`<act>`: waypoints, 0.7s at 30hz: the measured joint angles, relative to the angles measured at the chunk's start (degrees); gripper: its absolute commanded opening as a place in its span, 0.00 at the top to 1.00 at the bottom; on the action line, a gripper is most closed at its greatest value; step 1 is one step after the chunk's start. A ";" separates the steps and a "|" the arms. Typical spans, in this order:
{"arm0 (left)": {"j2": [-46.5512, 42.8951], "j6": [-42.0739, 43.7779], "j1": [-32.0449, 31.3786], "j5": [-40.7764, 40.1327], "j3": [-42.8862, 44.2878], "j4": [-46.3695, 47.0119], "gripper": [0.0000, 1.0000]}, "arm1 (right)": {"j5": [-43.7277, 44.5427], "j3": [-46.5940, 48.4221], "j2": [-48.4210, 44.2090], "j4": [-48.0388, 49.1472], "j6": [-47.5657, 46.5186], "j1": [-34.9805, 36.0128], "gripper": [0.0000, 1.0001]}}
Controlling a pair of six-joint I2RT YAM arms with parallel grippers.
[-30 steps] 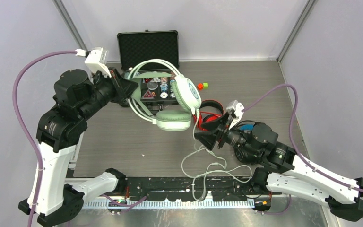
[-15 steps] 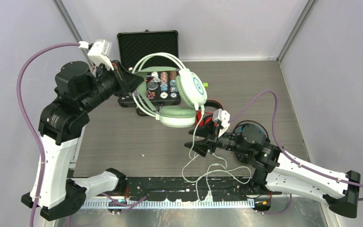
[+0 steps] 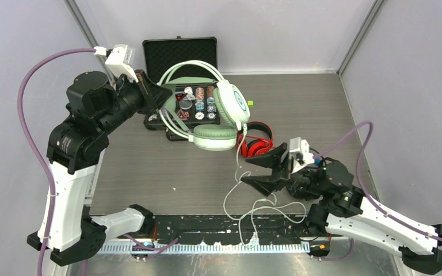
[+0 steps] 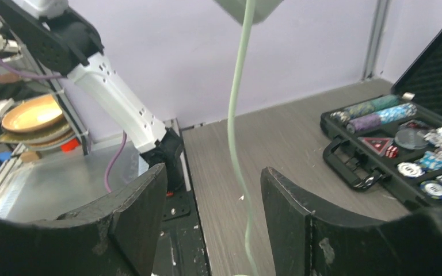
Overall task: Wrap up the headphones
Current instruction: Wrap the headphones cable around the headphones.
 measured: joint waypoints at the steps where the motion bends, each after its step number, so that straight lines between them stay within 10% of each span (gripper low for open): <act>1: 0.11 -0.09 0.00 0.07 0.00 0.02 1.00 | -0.83 0.02 1.38 0.11 0.07 0.00 0.36; 12: 0.17 -3.15 0.00 4.76 -0.04 1.22 1.00 | -2.23 -4.15 15.82 10.84 0.72 0.00 0.48; 21: -0.02 -6.45 0.00 12.35 -0.02 3.26 1.00 | 0.46 -9.57 22.14 22.47 2.08 0.00 0.95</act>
